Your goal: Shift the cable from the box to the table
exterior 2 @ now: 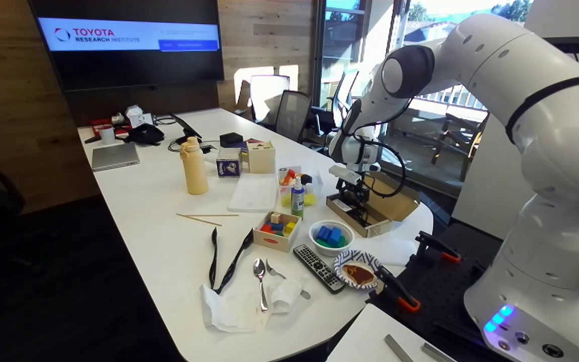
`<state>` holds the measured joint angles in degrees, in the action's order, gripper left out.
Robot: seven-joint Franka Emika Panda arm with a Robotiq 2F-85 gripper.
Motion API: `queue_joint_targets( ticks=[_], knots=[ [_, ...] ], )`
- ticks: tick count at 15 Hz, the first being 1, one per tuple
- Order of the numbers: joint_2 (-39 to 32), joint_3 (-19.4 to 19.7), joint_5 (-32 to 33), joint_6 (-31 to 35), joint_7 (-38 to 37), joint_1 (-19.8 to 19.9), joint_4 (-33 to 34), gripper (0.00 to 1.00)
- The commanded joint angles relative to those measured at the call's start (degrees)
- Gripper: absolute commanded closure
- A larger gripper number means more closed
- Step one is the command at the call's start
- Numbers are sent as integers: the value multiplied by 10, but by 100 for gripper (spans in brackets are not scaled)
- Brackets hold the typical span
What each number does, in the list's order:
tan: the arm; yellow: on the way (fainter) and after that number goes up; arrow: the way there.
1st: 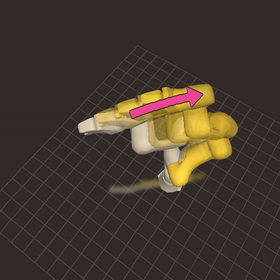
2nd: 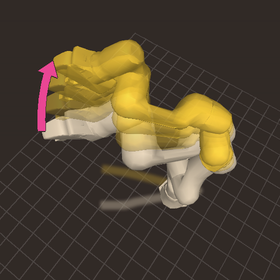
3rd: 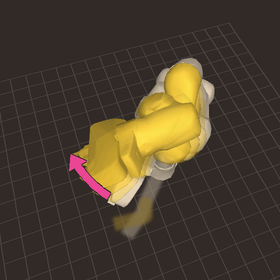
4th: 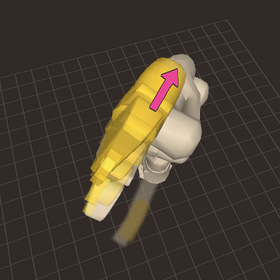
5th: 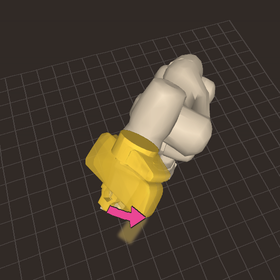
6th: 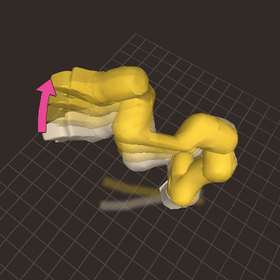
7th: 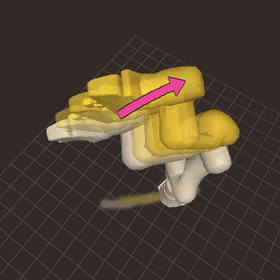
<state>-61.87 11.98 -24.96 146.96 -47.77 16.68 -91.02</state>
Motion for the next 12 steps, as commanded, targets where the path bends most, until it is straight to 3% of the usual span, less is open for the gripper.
queue_joint_targets(
  ticks=[1,12],
  knots=[
    [-4,9,-1,-14,-37,-6,-2,0],
    [27,22,-4,67,-90,-29,-82,0]
  ],
)
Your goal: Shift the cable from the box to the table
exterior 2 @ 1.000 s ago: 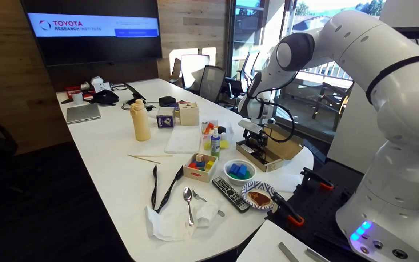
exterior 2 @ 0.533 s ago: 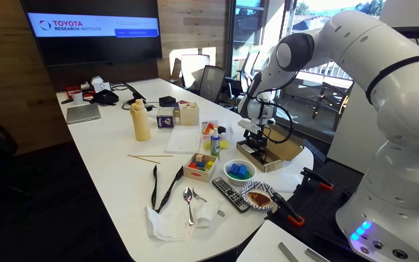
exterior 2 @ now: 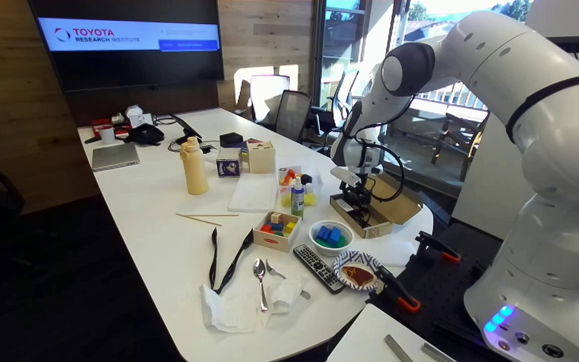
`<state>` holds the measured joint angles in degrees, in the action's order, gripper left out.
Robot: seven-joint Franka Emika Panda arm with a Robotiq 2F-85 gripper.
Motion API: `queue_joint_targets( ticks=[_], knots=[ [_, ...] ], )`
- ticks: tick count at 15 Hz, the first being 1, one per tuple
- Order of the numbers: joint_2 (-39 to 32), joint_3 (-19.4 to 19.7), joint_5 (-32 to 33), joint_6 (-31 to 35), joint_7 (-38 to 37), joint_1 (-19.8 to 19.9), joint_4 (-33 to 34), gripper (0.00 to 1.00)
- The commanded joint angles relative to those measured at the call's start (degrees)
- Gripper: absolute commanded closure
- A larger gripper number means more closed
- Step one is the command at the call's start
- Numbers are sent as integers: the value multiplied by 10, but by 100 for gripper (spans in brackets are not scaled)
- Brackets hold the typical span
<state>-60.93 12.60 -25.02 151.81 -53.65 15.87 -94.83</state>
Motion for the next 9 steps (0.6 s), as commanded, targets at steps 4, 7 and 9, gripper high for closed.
queue_joint_targets(
  ticks=[4,7,9],
  knots=[
    [-1,27,8,-5,-63,-31,-32,0],
    [-15,28,13,0,-71,-34,-15,0],
    [-26,37,19,11,-80,-44,-8,0]
  ],
)
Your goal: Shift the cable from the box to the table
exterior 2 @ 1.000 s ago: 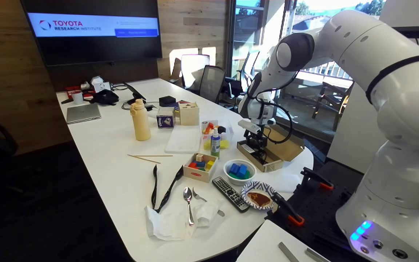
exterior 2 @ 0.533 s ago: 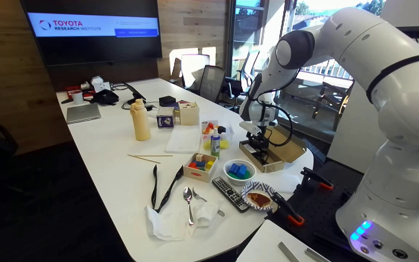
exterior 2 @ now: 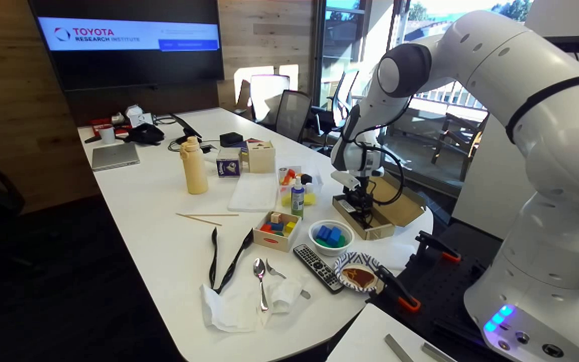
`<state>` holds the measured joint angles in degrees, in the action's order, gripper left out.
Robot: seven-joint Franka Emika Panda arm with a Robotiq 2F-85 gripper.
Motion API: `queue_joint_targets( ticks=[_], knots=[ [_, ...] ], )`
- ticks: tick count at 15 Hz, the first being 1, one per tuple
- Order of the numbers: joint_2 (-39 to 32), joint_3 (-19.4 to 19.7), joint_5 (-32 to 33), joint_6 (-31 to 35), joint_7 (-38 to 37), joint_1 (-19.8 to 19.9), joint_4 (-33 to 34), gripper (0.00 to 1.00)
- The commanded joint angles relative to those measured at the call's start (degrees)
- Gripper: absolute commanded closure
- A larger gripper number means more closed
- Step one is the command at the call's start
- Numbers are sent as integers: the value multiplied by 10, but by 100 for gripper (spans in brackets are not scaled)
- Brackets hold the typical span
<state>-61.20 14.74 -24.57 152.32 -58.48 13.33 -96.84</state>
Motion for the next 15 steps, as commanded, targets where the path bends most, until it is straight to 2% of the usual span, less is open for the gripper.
queue_joint_targets(
  ticks=[1,2,3,4,8,11,13,15],
  knots=[
    [-29,19,18,13,-37,-22,17,0],
    [-37,25,25,13,-45,-29,23,0],
    [-42,30,32,13,-53,-36,25,25],
    [-46,33,38,16,-58,-40,28,26],
    [-57,50,59,41,-81,-62,31,51],
    [-68,54,56,77,-79,-69,36,79],
    [-72,56,55,88,-77,-71,40,94],
    [-66,50,53,100,-67,-65,39,100]
  ],
)
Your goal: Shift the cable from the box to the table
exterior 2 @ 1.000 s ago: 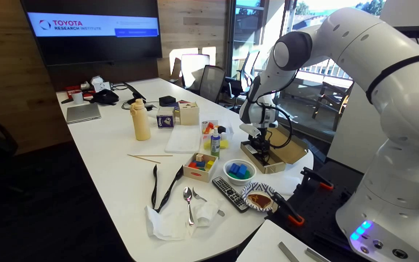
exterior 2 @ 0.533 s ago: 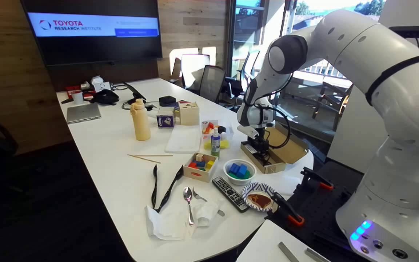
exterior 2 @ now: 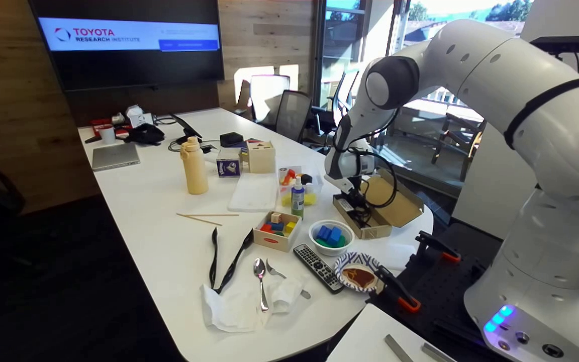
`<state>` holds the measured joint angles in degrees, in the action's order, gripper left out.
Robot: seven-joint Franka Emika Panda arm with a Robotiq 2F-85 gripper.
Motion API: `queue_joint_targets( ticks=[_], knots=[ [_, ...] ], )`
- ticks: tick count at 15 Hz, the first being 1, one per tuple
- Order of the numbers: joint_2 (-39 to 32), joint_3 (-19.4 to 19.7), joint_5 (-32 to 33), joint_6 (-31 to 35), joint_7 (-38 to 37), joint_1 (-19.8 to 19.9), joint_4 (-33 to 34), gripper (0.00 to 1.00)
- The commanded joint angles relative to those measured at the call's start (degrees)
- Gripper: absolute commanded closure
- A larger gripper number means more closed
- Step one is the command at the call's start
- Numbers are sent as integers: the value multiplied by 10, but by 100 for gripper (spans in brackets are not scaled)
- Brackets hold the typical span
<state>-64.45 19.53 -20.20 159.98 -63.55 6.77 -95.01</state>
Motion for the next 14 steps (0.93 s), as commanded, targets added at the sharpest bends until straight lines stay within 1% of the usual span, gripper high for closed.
queue_joint_targets(
  ticks=[1,3,4,9,11,14],
  knots=[
    [-26,-5,9,26,-5,8,21,100],
    [14,-30,11,29,43,28,-4,100],
    [25,-34,12,32,62,33,-11,100],
    [120,-96,10,-12,239,88,-64,100],
    [157,-101,6,-38,292,95,-85,100],
    [212,-95,2,-89,348,93,-108,100]
  ],
)
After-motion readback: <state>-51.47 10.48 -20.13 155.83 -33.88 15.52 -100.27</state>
